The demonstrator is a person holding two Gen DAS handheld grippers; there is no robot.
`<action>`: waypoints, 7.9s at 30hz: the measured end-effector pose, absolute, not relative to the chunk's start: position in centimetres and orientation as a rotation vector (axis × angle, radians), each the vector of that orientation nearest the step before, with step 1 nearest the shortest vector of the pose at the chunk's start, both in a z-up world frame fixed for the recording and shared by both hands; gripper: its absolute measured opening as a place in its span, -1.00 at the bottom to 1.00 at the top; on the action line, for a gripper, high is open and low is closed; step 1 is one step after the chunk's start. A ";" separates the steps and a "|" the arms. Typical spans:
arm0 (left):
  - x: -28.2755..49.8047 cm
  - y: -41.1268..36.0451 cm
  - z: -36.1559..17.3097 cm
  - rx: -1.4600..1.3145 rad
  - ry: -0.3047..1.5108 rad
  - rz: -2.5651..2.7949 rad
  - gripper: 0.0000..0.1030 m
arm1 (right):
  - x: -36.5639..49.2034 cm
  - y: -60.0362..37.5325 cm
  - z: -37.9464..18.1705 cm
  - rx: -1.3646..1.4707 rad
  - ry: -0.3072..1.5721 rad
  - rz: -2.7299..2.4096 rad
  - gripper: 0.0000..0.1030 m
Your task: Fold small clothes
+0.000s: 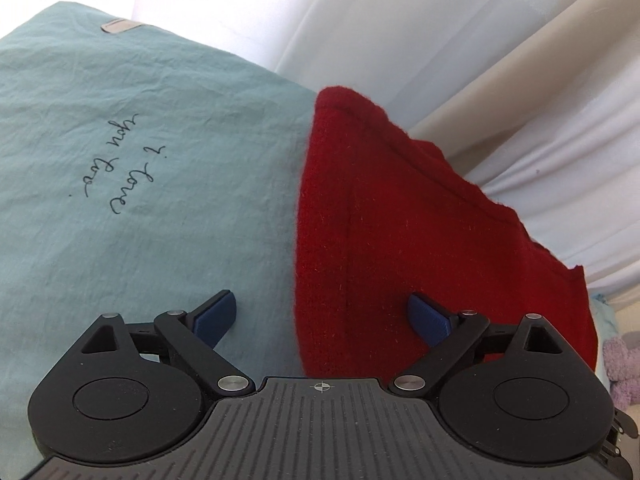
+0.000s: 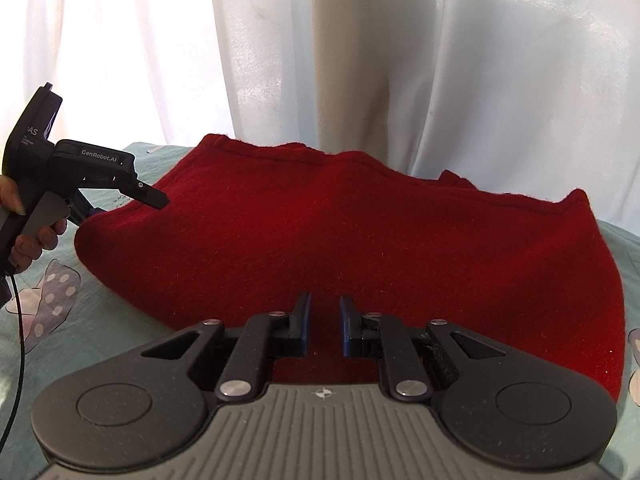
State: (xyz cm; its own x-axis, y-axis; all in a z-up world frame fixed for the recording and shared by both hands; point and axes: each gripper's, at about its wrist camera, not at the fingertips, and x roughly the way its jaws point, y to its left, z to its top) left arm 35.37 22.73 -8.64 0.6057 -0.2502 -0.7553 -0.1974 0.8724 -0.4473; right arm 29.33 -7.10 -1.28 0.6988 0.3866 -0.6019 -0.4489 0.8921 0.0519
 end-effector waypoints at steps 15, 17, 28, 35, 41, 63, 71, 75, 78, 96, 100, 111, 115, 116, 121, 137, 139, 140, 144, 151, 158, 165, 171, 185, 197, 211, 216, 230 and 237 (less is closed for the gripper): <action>38.2 21.1 -9.5 -0.579 0.962 -0.185 0.53 | 29.6 -7.7 -0.9 -0.083 0.618 0.452 -0.72; 38.3 20.8 -9.4 -0.555 0.971 -0.177 0.30 | 29.5 -7.3 -0.7 -0.087 0.597 0.464 -0.72; 37.6 19.4 -4.7 -0.555 0.925 -0.182 -0.27 | 31.0 -4.0 -2.2 -0.174 0.548 0.469 -0.72; 37.4 14.7 1.3 -0.458 0.848 -0.256 -0.57 | 31.1 -3.8 -2.7 -0.180 0.537 0.464 -0.71; 38.7 13.5 -0.2 -0.480 0.881 -0.252 -0.56 | 31.8 -5.5 -3.8 -0.139 0.540 0.405 -0.69; 38.3 21.8 -9.8 -0.778 0.973 -0.095 -0.18 | 30.8 -8.9 -2.3 -0.024 0.557 0.468 -0.21; 37.5 16.8 -1.2 -0.609 0.882 -0.211 -0.48 | 31.0 -9.4 -1.9 -0.006 0.545 0.438 -0.34; 37.4 10.3 3.3 -0.475 0.853 -0.318 -0.62 | 30.7 -10.1 -1.3 0.015 0.520 0.413 -0.34; 38.7 5.5 3.4 -0.396 0.860 -0.403 -0.62 | 30.4 -11.4 -0.8 0.047 0.505 0.385 -0.34; 36.1 1.0 -1.7 -0.339 0.788 -0.467 0.51 | 29.8 -18.1 -1.3 0.127 0.551 0.238 -0.28; 36.5 -0.1 -3.0 -0.275 0.795 -0.367 0.55 | 30.6 -17.1 -2.1 0.084 0.610 0.214 -0.25; 34.2 0.9 -0.9 -0.255 0.790 -0.264 0.57 | 31.0 -18.3 -1.6 0.085 0.608 0.209 -0.09; 33.5 1.7 -0.6 -0.268 0.799 -0.240 0.57 | 30.3 -18.2 -1.1 0.084 0.605 0.208 -0.07; 33.3 1.8 -0.5 -0.257 0.800 -0.230 0.57 | 30.3 -18.1 -1.0 0.082 0.605 0.211 -0.07; 31.0 3.0 1.2 -0.230 0.743 -0.174 0.66 | 29.9 -18.2 0.0 0.090 0.594 0.231 0.02; 28.0 7.2 2.2 -0.344 0.628 -0.110 0.81 | 35.8 -19.6 1.7 0.492 0.726 0.515 0.50; 29.1 7.2 1.0 -0.299 0.673 -0.040 0.81 | 36.7 -19.2 1.1 0.532 0.760 0.558 0.59; 29.8 7.2 -0.1 -0.281 0.707 -0.024 0.81 | 37.2 -19.0 0.8 0.554 0.776 0.573 0.60; 32.5 5.8 -3.4 -0.274 0.838 -0.046 0.71 | 39.2 -17.5 0.2 0.594 0.804 0.604 0.61; 32.3 1.9 -3.7 -0.133 0.829 -0.122 0.69 | 42.2 -14.5 0.8 0.562 0.847 0.647 0.68; 32.3 2.1 -3.8 -0.167 0.838 -0.120 0.70 | 42.5 -10.7 1.4 0.274 0.830 0.579 -0.23; 30.0 3.3 0.0 -0.203 0.739 -0.125 0.77 | 38.7 -13.6 6.9 0.199 0.595 0.596 -0.44; 31.3 2.4 -1.3 -0.163 0.804 -0.129 0.78 | 37.4 -20.0 7.7 0.179 0.497 0.438 -0.43; 34.8 -0.1 -1.4 -0.067 0.850 -0.096 0.79 | 33.1 -23.0 7.8 0.025 0.449 0.206 0.28; 37.3 -4.1 -0.4 0.027 0.829 -0.124 0.83 | 33.4 -19.8 3.1 -0.189 0.529 0.245 -0.41; 37.5 -3.0 0.4 0.002 0.788 -0.077 0.86 | 31.5 -19.5 4.3 -0.096 0.475 0.330 -0.39; 37.9 -3.0 -0.3 -0.035 0.846 -0.094 0.86 | 30.1 -17.7 4.8 -0.157 0.481 0.415 -0.36; 38.1 -5.4 -3.6 -0.033 0.928 -0.192 1.00 | 31.6 -17.5 0.4 -0.255 0.532 0.357 -0.28; 37.4 -4.9 -1.9 -0.025 0.897 -0.183 1.00 | 31.6 -19.1 2.8 -0.131 0.548 0.353 -0.07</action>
